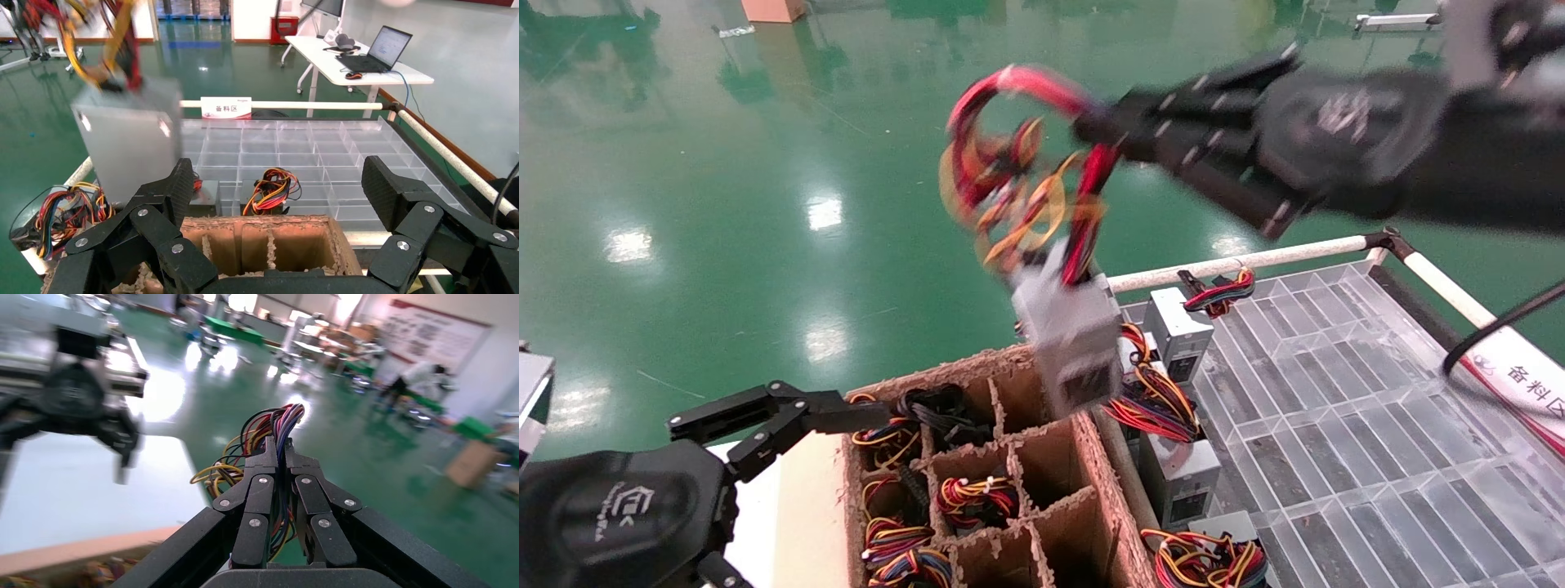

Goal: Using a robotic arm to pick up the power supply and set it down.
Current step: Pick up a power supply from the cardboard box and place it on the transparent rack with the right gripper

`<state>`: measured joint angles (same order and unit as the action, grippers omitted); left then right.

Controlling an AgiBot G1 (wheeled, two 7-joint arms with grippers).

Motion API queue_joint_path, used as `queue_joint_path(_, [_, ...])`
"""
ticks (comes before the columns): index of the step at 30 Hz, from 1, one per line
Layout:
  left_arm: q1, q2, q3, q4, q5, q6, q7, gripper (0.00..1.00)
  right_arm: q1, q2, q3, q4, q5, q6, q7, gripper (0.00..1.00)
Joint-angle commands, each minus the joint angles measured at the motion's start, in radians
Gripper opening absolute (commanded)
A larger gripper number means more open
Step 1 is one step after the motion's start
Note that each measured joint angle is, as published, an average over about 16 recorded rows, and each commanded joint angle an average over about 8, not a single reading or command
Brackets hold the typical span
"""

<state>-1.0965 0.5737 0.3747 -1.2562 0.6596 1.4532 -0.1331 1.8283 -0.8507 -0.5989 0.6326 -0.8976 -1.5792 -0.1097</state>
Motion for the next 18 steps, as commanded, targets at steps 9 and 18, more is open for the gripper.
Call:
queue_joint_path(9, [0.000, 0.000, 0.000, 0.000, 0.000, 0.000, 0.000, 1.00, 0.141, 0.054, -0.078, -0.200, -0.112, 0.004, -0.120, 0.00])
queue_joint_path(18, [0.000, 0.000, 0.000, 0.000, 0.000, 0.000, 0.000, 1.00, 0.187, 0.089, -0.134, -0.345, -0.190, 0.011, -0.236, 0.00])
